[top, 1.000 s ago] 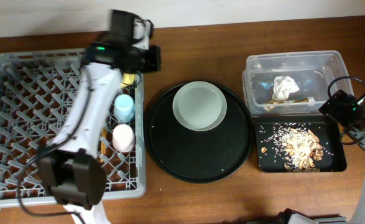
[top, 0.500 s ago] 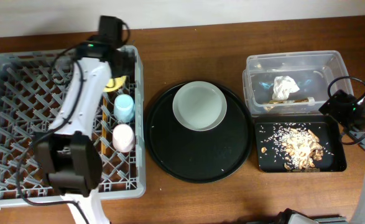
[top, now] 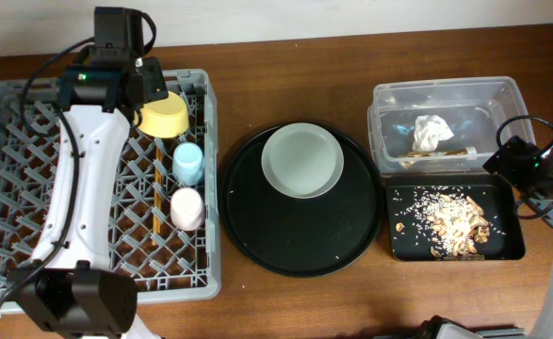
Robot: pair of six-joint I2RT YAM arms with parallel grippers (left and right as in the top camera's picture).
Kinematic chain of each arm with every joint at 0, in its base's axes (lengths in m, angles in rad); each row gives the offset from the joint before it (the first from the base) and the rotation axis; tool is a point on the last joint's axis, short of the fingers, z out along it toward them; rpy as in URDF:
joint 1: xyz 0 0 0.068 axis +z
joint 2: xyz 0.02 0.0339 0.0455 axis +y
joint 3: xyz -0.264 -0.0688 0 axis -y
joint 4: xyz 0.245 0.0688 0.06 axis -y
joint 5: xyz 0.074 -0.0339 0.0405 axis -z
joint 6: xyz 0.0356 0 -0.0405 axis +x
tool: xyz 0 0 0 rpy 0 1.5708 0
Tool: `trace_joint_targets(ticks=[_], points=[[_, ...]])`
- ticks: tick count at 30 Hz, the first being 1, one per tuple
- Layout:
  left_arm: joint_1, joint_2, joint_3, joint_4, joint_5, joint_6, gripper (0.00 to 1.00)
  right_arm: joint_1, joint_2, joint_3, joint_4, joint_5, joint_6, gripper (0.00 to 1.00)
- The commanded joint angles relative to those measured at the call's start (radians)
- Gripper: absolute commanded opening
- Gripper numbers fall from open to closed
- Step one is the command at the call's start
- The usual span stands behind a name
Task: Sort waste into correct bins and load items into the dishwasher rack
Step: 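Push the yellow bowl upright into the rack slots with the left gripper, then withdraw the left gripper from the yellow bowl over the rack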
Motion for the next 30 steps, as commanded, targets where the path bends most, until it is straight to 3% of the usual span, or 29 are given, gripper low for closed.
trace_joint_targets(ticks=[1, 8, 14, 22, 26, 29, 30], points=[[0.006, 0.04, -0.002, 0.005, -0.006, -0.01, 0.0, -0.006, 0.0, 0.012, 0.0, 0.013, 0.0, 0.99], [0.008, 0.173, -0.002, 0.066, 0.046, -0.01, 0.01, -0.006, 0.0, 0.012, 0.0, 0.013, 0.0, 0.99], [0.011, 0.262, -0.002, -0.007, 0.045, -0.009, 0.01, -0.006, 0.0, 0.012, 0.0, 0.013, 0.0, 0.99], [0.006, 0.241, 0.0, -0.095, 0.057, -0.01, 0.0, -0.006, 0.0, 0.012, 0.0, 0.013, 0.001, 0.99], [-0.006, 0.185, 0.021, -0.055, 0.104, -0.01, 0.0, -0.006, 0.0, 0.012, 0.0, 0.013, 0.001, 0.99], [-0.028, 0.156, 0.021, -0.013, 0.262, -0.01, 0.01, -0.006, 0.0, 0.012, 0.0, 0.013, 0.0, 0.99], [-0.04, 0.156, 0.02, -0.013, 0.294, -0.01, 0.08, -0.006, 0.0, 0.012, 0.0, 0.013, 0.001, 0.99]])
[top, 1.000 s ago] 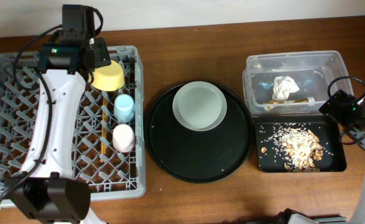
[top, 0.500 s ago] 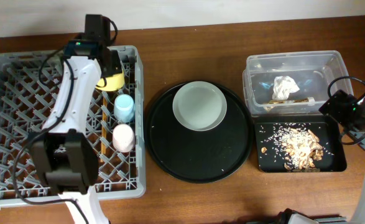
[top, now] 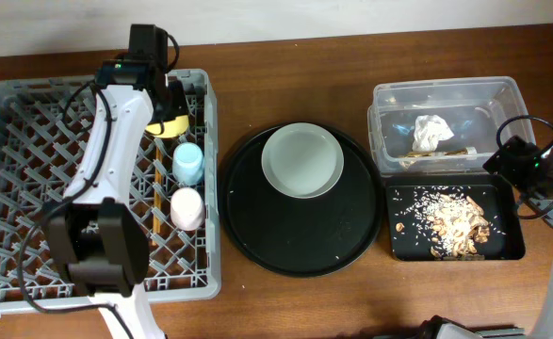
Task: Sort waste into correct bins and load items into the dishwasher rack
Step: 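Withdraw the left gripper from the yellow bowl over the rack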
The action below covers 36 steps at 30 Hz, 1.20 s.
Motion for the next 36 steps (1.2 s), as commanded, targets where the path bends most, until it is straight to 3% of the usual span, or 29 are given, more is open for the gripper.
trace_joint_targets(ticks=[1, 3, 5, 13, 18, 23, 28, 36], points=[[-0.046, -0.069, 0.015, 0.01, 0.164, -0.006, 0.16, -0.006, 0.0, 0.012, 0.0, 0.013, 0.002, 0.99], [-0.066, -0.069, -0.002, 0.024, 0.161, -0.006, 0.28, -0.006, 0.0, 0.012, 0.0, 0.013, 0.001, 0.98], [-0.085, -0.066, -0.012, 0.028, 0.161, -0.006, 0.32, -0.006, 0.0, 0.012, 0.0, 0.013, 0.001, 0.99], [-0.13, -0.053, -0.069, 0.028, 0.151, -0.006, 0.32, -0.006, 0.0, 0.012, 0.0, 0.013, 0.001, 0.99], [-0.138, -0.05, -0.166, 0.074, 0.063, -0.01, 0.31, -0.006, 0.0, 0.012, 0.0, 0.013, 0.001, 0.99], [-0.138, -0.05, -0.229, 0.096, 0.067, -0.01, 0.15, -0.006, 0.0, 0.012, 0.0, 0.013, 0.001, 0.99], [-0.14, -0.05, -0.263, 0.095, 0.068, -0.01, 0.06, -0.006, 0.0, 0.012, 0.0, 0.013, 0.001, 0.99], [-0.156, -0.05, -0.264, 0.079, 0.074, -0.01, 0.04, -0.006, 0.0, 0.012, 0.0, 0.013, 0.002, 0.99]])
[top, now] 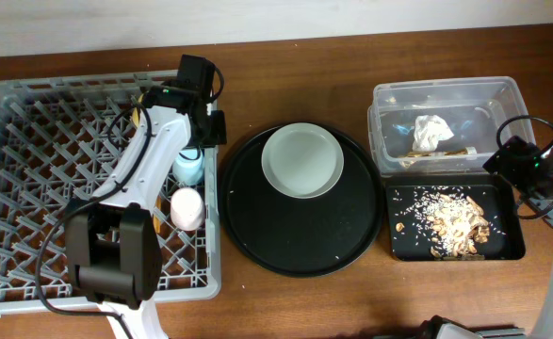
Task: Sort waste into correct bins and load items into the dishwasher rack
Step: 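Withdraw the left gripper from the yellow bowl over the rack, then move the left gripper to the white plate on the black tray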
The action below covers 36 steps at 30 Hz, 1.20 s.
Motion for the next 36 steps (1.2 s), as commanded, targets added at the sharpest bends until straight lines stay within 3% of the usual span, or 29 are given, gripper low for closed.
trace_joint_targets(ticks=[1, 18, 19, 21, 25, 29, 36], points=[[-0.019, -0.003, -0.024, -0.025, 0.019, -0.007, 0.04, -0.006, 0.0, 0.012, 0.0, 0.012, 0.001, 0.99], [-0.036, -0.004, -0.024, -0.063, 0.012, -0.007, 0.06, -0.006, 0.0, 0.012, 0.0, 0.012, 0.001, 0.99], [-0.036, -0.004, -0.023, -0.064, 0.012, -0.007, 0.07, -0.006, 0.0, 0.012, 0.0, 0.012, 0.001, 0.99], [-0.035, -0.011, 0.0, -0.068, 0.011, -0.007, 0.25, -0.006, 0.0, 0.012, 0.0, 0.012, 0.001, 0.99], [-0.036, -0.048, 0.107, -0.123, 0.012, -0.014, 0.39, -0.006, 0.0, 0.012, 0.0, 0.012, 0.001, 0.99], [-0.056, -0.105, 0.188, -0.162, 0.035, -0.038, 0.41, -0.006, 0.0, 0.012, 0.0, 0.012, 0.001, 0.99], [-0.248, -0.105, 0.162, -0.137, 0.068, -0.037, 0.39, -0.006, 0.0, 0.012, 0.0, 0.012, 0.001, 0.99]])
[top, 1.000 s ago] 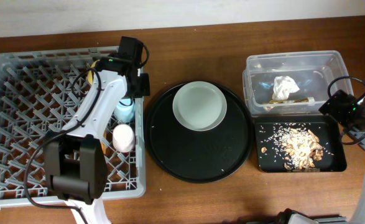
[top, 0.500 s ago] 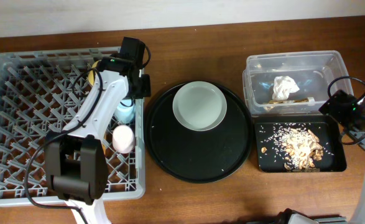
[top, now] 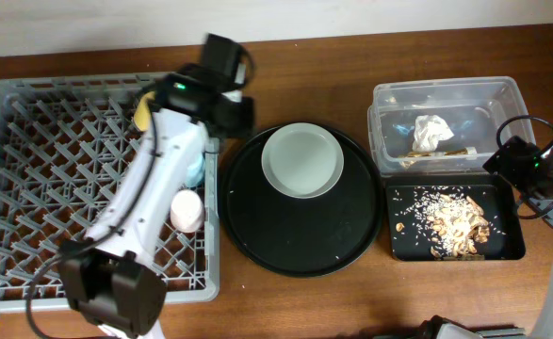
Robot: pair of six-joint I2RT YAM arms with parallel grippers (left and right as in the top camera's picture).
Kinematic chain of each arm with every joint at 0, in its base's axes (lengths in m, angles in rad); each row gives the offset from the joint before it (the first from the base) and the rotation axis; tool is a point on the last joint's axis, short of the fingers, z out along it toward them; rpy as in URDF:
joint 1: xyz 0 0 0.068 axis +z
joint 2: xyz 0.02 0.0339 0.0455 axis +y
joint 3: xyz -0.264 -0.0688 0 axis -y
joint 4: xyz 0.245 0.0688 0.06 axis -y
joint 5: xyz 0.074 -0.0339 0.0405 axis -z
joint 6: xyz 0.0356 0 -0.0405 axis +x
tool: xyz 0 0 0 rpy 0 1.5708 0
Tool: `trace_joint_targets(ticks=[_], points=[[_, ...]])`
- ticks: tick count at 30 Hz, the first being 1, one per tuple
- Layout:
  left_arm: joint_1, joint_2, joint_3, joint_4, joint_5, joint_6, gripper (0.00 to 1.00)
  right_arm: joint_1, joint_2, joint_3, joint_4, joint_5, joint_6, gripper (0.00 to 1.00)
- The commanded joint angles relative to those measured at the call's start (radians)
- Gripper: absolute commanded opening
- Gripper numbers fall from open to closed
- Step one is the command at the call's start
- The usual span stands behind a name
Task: Sort waste into correct bins and load items into the dishwasher rack
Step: 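Move the left gripper to the white plate on the black tray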
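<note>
A pale green bowl (top: 301,160) sits on the round black tray (top: 300,245). The grey dishwasher rack (top: 40,160) holds a yellow bowl (top: 141,113), a blue cup (top: 195,171) and a pink cup (top: 187,209), all partly hidden under my left arm. My left gripper (top: 235,115) hovers at the rack's right edge, just left of the pale bowl, with nothing visible in it; its fingers are not distinguishable. My right gripper (top: 513,158) stays at the right edge, beside the bins, and its fingers do not show either.
A clear plastic bin (top: 488,99) at the right holds a crumpled tissue (top: 432,132) and scraps. In front of it a black rectangular tray (top: 507,247) holds food crumbs (top: 453,217). Brown tabletop surrounds everything.
My left gripper has moved right and slightly back, from over the rack's right column of cups to the rack's right edge near the black tray. The right arm stayed put.
My left gripper was first at the yellow bowl at the back of the rack. Then it stood a little further right over that bowl, then over the blue cup's column, and now at the rack's edge beside the tray. The bowl stays in the rack.
</note>
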Motion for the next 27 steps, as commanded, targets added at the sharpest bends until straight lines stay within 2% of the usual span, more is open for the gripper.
trace_joint_targets(ticks=[1, 5, 7, 16, 27], points=[[-0.112, 0.031, -0.021, 0.04, 0.002, -0.01, 0.35, -0.006, 0.0, 0.012, 0.0, 0.012, 0.0, 0.99], [-0.208, 0.108, -0.034, 0.103, -0.056, -0.01, 0.15, -0.006, 0.0, 0.012, 0.0, 0.012, 0.0, 0.99], [-0.262, 0.18, -0.034, 0.115, -0.056, -0.01, 0.01, -0.006, 0.0, 0.012, 0.0, 0.012, 0.001, 0.99], [-0.357, 0.393, -0.034, 0.087, -0.056, -0.01, 0.0, -0.006, 0.0, 0.012, 0.0, 0.012, 0.0, 0.99], [-0.378, 0.388, -0.033, -0.193, -0.068, 0.037, 0.0, -0.006, 0.0, 0.012, 0.0, 0.012, 0.0, 0.99]])
